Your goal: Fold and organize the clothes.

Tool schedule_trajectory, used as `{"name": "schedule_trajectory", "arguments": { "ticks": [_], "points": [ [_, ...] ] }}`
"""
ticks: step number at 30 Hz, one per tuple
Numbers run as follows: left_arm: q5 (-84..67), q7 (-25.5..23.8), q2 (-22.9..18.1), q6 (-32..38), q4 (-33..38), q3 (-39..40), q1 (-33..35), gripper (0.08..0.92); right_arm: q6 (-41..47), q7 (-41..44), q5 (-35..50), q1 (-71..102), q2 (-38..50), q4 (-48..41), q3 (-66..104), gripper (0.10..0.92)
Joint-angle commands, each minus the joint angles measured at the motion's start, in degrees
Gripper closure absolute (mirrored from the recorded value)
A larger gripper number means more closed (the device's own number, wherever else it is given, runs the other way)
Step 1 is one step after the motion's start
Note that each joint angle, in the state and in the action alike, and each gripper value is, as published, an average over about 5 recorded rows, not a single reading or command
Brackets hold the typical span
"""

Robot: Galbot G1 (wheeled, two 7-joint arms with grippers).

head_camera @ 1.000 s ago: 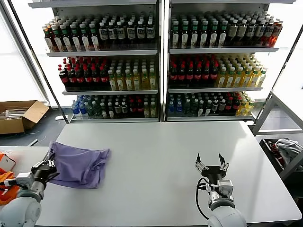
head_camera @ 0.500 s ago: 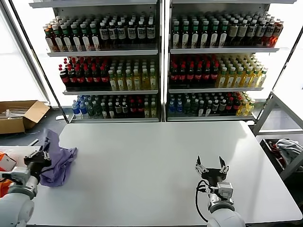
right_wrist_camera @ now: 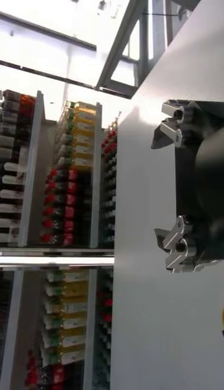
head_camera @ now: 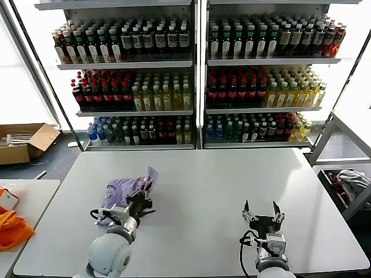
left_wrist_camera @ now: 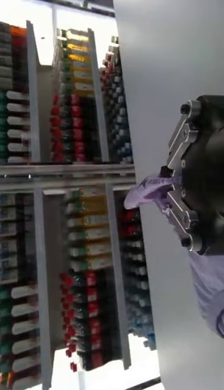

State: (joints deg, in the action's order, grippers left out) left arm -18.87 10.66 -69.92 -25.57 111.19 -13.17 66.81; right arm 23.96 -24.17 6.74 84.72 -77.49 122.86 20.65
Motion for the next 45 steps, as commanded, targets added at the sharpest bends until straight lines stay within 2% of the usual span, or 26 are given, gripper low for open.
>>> {"name": "schedule_trajectory", "arguments": {
  "ticks": [1, 8, 13, 16, 21, 27, 32, 38, 45],
  "points": [
    [-1.78, 3.40, -7.18, -1.56, -8.84, 15.65, -10.75, 0.892, 0.29, 0.33, -4.82, 2.60, -1.97, 0.92, -0.27, 0.203],
    [-9.54, 1.95, -8.04, 3.96, -7.38, 15.90, -9.97, 0.867, 0.77, 0.62, -4.74, 1.94, -1.58, 0.13, -1.05, 0.203],
    [-13.25, 2.17, -8.40, 6.56, -5.79, 15.34, -9.98, 0.732, 1.14, -0.52, -1.01, 0.39, -1.26, -0.69, -1.53, 0.203],
    [-13.33, 2.31, -8.04, 7.72, -5.08, 13.36, -10.03, 0.646, 1.30, -1.43, 4.94, -0.49, -0.83, -0.33, -1.76, 0.203],
    [-8.93, 3.08, -5.29, 6.31, -3.01, 7.90, -8.63, 0.507, 4.26, -2.97, 21.04, -5.41, 0.66, -0.86, -3.16, 0.203],
    [-1.65, 5.39, -1.64, 2.97, -0.15, 2.61, -3.43, 0.334, 5.20, -6.30, 37.79, -16.34, 0.50, -7.65, -8.36, 0.203],
    [-0.65, 5.74, -0.52, 2.66, 1.87, -2.23, 0.71, 0.205, 5.94, -8.73, 45.03, -21.95, -1.25, -13.19, -12.18, 0.203],
    [-0.42, 6.21, -0.25, 2.72, 2.43, -6.30, 3.60, 0.178, 6.43, -10.19, 46.73, -23.92, -2.73, -15.69, -15.64, 0.211],
    [-0.44, 6.66, -0.54, 2.69, 2.76, -7.75, 4.84, 0.177, 7.79, -11.42, 47.43, -24.72, -2.07, -16.37, -17.37, 0.336]
  ]
}}
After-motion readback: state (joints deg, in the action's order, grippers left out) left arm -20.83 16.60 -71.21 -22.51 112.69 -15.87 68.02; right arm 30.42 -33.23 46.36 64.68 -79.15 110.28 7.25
